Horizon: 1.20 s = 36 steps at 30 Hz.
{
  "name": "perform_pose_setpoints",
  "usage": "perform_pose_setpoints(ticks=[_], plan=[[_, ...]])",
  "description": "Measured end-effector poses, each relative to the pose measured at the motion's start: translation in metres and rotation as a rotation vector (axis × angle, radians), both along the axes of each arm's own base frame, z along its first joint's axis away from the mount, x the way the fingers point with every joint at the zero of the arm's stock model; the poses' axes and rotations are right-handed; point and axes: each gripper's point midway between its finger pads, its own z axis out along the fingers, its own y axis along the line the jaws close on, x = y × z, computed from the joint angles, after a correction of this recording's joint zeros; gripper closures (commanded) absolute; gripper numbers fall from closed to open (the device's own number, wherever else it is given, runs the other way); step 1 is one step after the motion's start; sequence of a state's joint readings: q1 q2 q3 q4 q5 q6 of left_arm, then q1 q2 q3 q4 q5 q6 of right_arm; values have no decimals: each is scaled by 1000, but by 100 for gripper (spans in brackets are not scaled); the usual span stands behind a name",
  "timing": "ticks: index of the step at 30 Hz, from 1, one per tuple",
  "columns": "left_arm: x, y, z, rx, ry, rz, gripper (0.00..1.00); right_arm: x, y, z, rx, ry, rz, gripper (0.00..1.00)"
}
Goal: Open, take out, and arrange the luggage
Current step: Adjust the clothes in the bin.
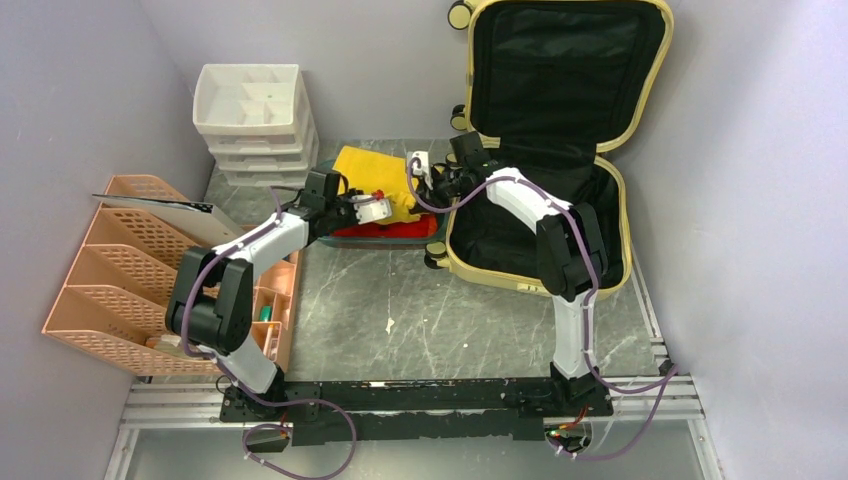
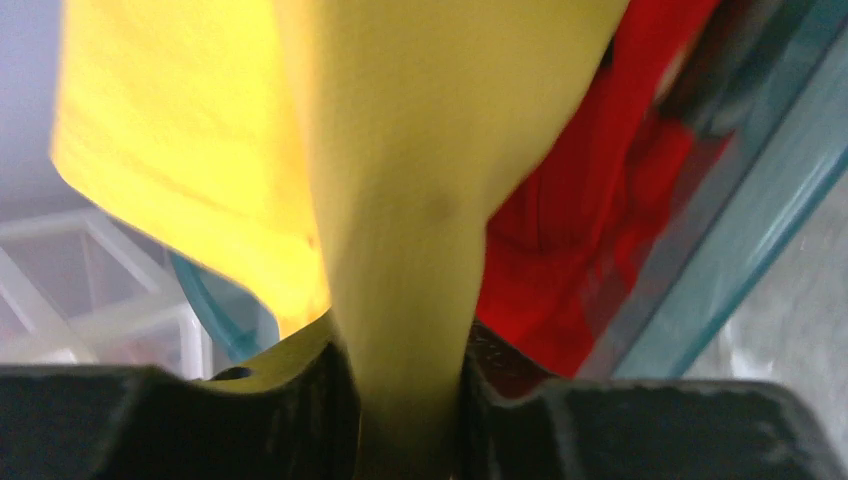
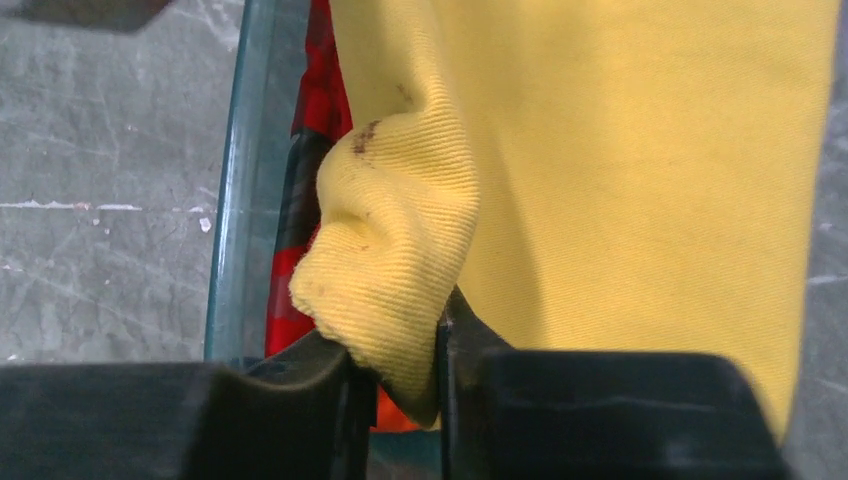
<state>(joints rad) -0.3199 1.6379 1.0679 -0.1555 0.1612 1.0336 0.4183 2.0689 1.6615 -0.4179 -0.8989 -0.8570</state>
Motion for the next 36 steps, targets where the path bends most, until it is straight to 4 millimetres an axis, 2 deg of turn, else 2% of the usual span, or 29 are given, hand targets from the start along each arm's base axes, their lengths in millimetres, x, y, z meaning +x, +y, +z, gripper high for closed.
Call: perform_pose_setpoints(ticks=[1, 3, 5, 7, 10, 14, 15, 16, 18, 19, 20, 23, 25, 27, 29, 32, 34, 35, 36], plan=[[-2, 2, -3, 11, 12, 2, 45, 0, 1, -2, -5, 3, 4, 60], [-12, 21, -11, 59, 68, 47, 30, 0, -3, -10, -48, 23, -5, 33], [-18, 37, -14, 85, 101, 77, 6, 1, -14, -21, -108, 57, -27, 2], [-16, 45, -1, 83, 104, 96, 3, 3, -27, -26, -167, 78, -41, 0], [-26, 44, 11, 60, 160, 90, 3, 0, -39, -18, -212, 94, -41, 0], [-30, 31, 39, -13, 205, 70, 3, 6, -42, 17, -205, 73, -57, 0], [-27, 26, 52, -44, 195, 70, 3, 9, -41, 28, -194, 62, -75, 1], [-23, 22, 63, -73, 181, 70, 3, 13, -41, 38, -185, 52, -99, 3], [-13, 13, 91, -137, 136, 66, 4, 21, -38, 61, -154, 36, -164, 17], [-9, 9, 101, -166, 119, 64, 7, 26, -36, 73, -137, 27, -199, 27], [-5, 6, 111, -192, 101, 60, 10, 33, -34, 84, -120, 21, -245, 46], [0, 1, 118, -233, 81, 61, 22, 56, -24, 104, -95, -5, -360, 83], [0, -2, 114, -248, 83, 57, 27, 70, -16, 104, -103, -34, -415, 96], [-2, -6, 103, -263, 106, 47, 30, 82, -1, 88, -129, -48, -461, 100], [-8, -12, 87, -282, 148, 37, 31, 86, 13, 58, -174, -32, -486, 100], [-19, -26, 61, -310, 218, 13, 32, 85, 29, -8, -269, 29, -500, 100], [-27, -41, 43, -329, 258, -7, 33, 82, 33, -52, -333, 73, -512, 100], [-31, -48, 36, -336, 278, -15, 33, 84, 34, -65, -346, 79, -521, 100], [-35, -56, 28, -340, 295, -29, 33, 86, 35, -67, -341, 81, -530, 100]])
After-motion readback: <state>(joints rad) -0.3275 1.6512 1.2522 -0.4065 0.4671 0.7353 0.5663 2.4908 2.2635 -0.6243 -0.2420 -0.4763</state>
